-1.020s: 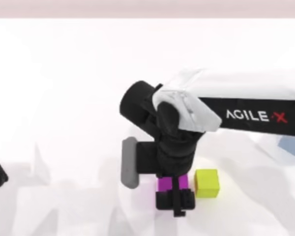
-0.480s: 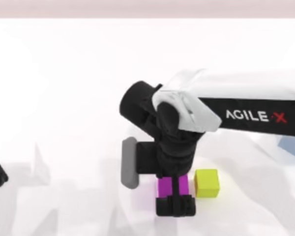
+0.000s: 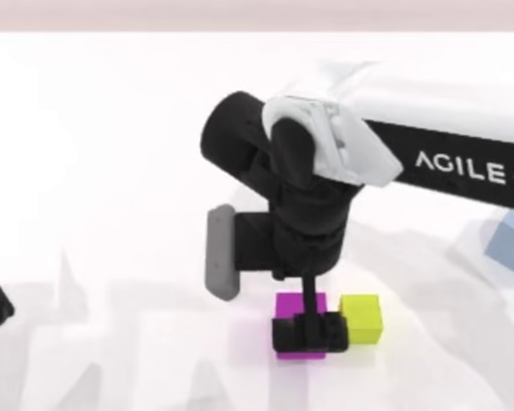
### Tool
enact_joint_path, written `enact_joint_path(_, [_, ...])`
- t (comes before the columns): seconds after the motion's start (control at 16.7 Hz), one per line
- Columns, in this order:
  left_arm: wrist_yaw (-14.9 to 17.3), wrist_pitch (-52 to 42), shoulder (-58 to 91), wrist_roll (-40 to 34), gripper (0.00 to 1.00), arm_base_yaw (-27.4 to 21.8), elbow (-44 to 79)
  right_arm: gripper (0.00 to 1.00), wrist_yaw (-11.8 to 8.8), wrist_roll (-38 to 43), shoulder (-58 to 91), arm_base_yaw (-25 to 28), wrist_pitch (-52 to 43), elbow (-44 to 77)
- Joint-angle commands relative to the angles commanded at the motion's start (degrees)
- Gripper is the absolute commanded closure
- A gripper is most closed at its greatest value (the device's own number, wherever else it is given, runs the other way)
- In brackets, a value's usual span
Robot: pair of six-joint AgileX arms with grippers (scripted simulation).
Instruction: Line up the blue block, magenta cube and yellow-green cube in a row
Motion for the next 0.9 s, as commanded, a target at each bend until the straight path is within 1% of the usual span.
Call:
enact_joint_path(0.12, [0.0,0.0,0.0,0.0,0.0,0.0,0.0,0.0,0.0,0.01,-0.77,0.0,-1.66,1.29])
enact_joint_path(0.36, [0.0,0.0,0.0,0.0,0.0,0.0,0.0,0.0,0.01,-0.01,-0.61,-0.35,-1.54,1.16])
enact_joint_path(0.48, [0.0,0.0,0.0,0.0,0.0,0.0,0.0,0.0,0.06,-0.42,-0.85,-2.27,-1.41,0.95])
enact_joint_path(0.6, [0.0,0.0,0.0,0.0,0.0,0.0,0.0,0.0,0.12,-1.04,-1.34,-6.6,-1.18,0.38])
enact_joint_path(0.66, [0.0,0.0,0.0,0.0,0.0,0.0,0.0,0.0,0.14,-1.35,-1.73,-9.63,-1.01,-0.18])
enact_joint_path(0.78, [0.0,0.0,0.0,0.0,0.0,0.0,0.0,0.0,0.16,-2.08,-2.45,-17.51,-0.81,-1.59])
enact_joint_path(0.9, [0.0,0.0,0.0,0.0,0.0,0.0,0.0,0.0,0.21,-2.88,-3.16,-26.77,-0.66,-3.26])
